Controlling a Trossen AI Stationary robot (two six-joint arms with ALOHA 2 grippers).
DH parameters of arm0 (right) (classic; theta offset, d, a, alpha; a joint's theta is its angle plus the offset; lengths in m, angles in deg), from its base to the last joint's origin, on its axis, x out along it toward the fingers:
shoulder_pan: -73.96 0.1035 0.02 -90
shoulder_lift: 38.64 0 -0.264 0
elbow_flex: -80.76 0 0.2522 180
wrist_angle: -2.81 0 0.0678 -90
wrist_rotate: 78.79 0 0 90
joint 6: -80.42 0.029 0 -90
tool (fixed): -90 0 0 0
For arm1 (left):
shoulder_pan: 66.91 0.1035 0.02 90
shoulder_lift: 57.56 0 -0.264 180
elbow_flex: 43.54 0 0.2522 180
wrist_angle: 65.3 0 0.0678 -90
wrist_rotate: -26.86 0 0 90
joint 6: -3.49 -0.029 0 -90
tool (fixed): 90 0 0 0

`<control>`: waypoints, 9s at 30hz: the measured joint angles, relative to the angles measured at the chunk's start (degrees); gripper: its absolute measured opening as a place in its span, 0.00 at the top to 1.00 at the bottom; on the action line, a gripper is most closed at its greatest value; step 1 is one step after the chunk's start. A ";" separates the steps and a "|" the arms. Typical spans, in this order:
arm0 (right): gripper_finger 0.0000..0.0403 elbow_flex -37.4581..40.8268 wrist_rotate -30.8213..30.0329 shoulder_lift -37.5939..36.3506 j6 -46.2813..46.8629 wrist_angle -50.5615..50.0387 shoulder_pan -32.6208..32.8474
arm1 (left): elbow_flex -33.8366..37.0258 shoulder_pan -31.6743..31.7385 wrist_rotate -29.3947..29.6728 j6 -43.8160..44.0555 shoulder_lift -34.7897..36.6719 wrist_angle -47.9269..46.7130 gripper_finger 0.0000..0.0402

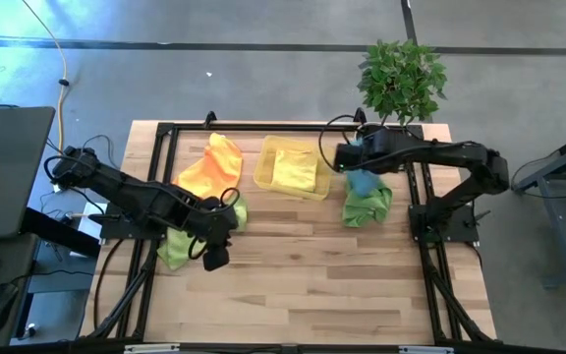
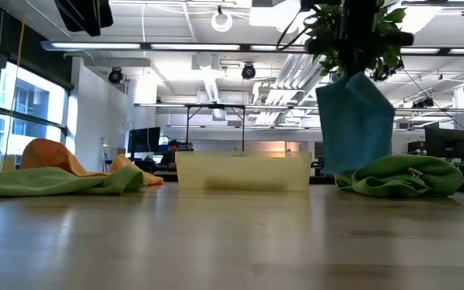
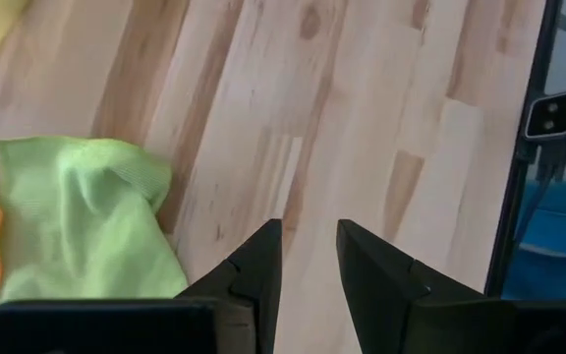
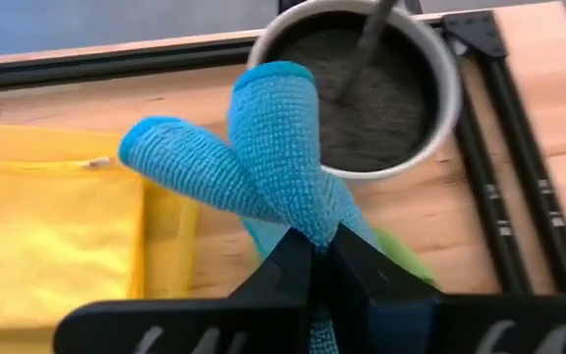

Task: Fold microfiber towels
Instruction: Put the folded blue microfiber towel into the yellow bin, then fold the right green microfiber towel

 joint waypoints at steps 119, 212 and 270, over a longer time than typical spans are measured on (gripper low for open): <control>0.99 -0.17 50.58 -0.57 -58.89 41.61 1.66 | 0.00 20.51 7.65 -78.75 -13.53 53.58 0.46; 0.62 -36.04 13.18 -6.38 -81.15 -6.56 -0.39 | -14.07 28.58 51.18 30.42 -43.49 30.03 0.99; 0.62 29.89 35.77 -14.59 -76.26 25.94 9.98 | -11.80 27.95 2.51 -27.64 -8.35 19.21 0.57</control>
